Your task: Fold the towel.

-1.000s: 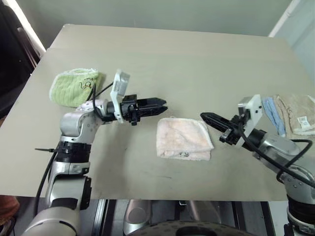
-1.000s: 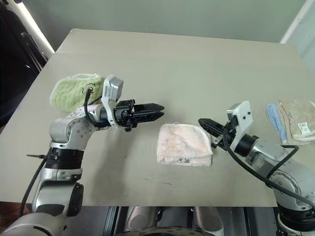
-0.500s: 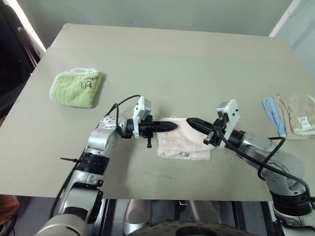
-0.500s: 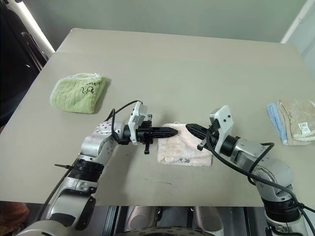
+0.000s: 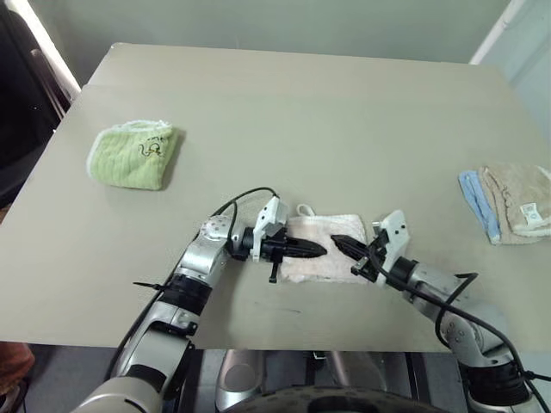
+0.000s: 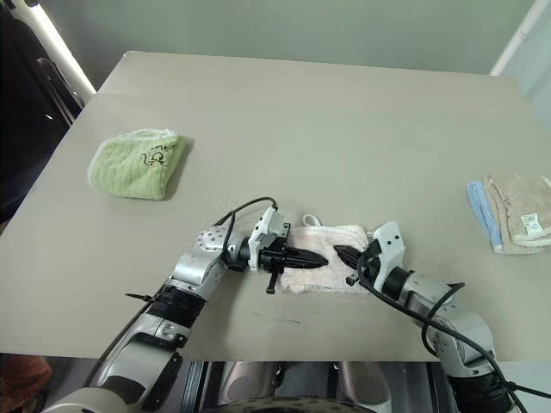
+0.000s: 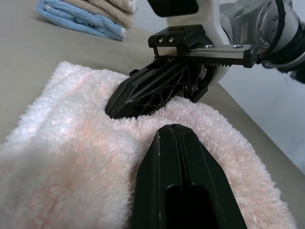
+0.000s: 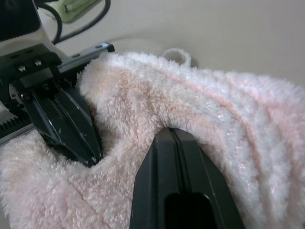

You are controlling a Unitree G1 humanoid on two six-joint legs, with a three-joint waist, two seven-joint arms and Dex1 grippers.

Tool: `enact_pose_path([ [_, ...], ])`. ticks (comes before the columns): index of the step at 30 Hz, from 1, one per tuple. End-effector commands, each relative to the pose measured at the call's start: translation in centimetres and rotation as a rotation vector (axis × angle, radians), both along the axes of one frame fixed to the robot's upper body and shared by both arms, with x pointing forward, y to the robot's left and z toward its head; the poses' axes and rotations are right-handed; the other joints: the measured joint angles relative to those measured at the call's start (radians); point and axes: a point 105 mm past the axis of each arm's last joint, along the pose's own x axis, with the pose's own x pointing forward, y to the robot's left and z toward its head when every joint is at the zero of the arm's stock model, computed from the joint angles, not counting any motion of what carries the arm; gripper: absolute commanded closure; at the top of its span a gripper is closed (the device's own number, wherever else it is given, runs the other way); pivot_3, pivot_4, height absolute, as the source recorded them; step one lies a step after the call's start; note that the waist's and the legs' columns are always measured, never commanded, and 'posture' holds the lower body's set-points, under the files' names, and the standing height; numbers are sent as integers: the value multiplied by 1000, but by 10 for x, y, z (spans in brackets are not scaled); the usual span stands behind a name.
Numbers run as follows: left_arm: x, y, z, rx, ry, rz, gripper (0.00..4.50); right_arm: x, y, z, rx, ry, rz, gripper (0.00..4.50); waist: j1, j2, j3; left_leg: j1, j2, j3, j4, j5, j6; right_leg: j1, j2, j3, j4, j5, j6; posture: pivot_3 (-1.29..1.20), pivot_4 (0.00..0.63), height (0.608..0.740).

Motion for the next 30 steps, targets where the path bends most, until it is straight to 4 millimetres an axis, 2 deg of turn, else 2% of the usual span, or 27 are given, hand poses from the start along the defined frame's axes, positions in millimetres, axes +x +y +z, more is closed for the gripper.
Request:
enact_pose_path([
  [1, -4, 1, -17, 26, 58, 2, 4462, 4, -11, -6, -25, -9, -54, 4500, 0, 1, 0, 1, 0, 0, 0, 0, 0, 1, 0, 0, 0, 0, 0, 0, 150, 697],
  [8, 2, 1, 1, -76, 132, 22, 4462, 0, -10, 4, 24, -20, -11, 4500, 0, 1, 0, 6, 0, 0, 0, 0, 0, 7, 0, 0, -1, 0, 0, 0, 150, 697],
  [9, 0, 4, 3, -80, 152, 7, 4300, -2, -9, 7, 39, -17, 8, 4331, 0, 1, 0, 6, 0, 0, 0, 0, 0, 7, 0, 0, -1, -1, 0, 0, 150, 697],
  [11, -2, 8, 13, -115, 202, -17, 3870, -7, -7, 14, 67, -16, 53, 3903, -1, 1, 0, 6, 0, 0, 0, -1, -1, 6, 0, 0, -1, -1, 0, 0, 150, 697],
  [15, 3, 10, 46, -244, 273, -12, 2514, -10, -6, 31, 114, -33, 98, 2595, 0, 1, 0, 3, 0, 0, 0, -2, -1, 4, 0, 0, -1, -3, 0, 0, 150, 697],
  [19, 2, 19, 66, -244, 219, -16, 1128, -8, -7, 52, 150, -74, 125, 1265, 0, 1, 0, 2, 0, 1, 0, -2, -1, 3, 0, 0, -2, -3, 0, 0, 150, 697],
  [22, 3, 28, 73, -223, 200, 2, 26, -6, -8, 62, 146, -91, 140, 209, -1, 1, 0, 3, 0, 1, -1, -2, -1, 3, 0, 0, -2, -3, 0, 0, 150, 697],
  [23, 4, 32, 74, -217, 205, 23, 0, -6, -8, 65, 139, -96, 151, 33, -1, 1, 0, 3, 0, 1, -1, -2, -1, 3, 0, 0, -2, -3, 0, 0, 150, 697],
  [28, 11, 52, 71, -152, 250, 181, 0, -1, -12, 70, 102, -111, 137, 33, -2, 1, 0, 3, 0, 1, -1, -2, -1, 3, 0, 0, -2, -3, 0, 0, 150, 697],
  [30, 11, 68, 73, -112, 368, 268, 0, 0, -14, 71, 94, -102, 131, 33, -4, 1, 0, 3, 0, 1, -1, -2, -1, 3, 0, 0, -2, -3, 0, 0, 150, 697],
])
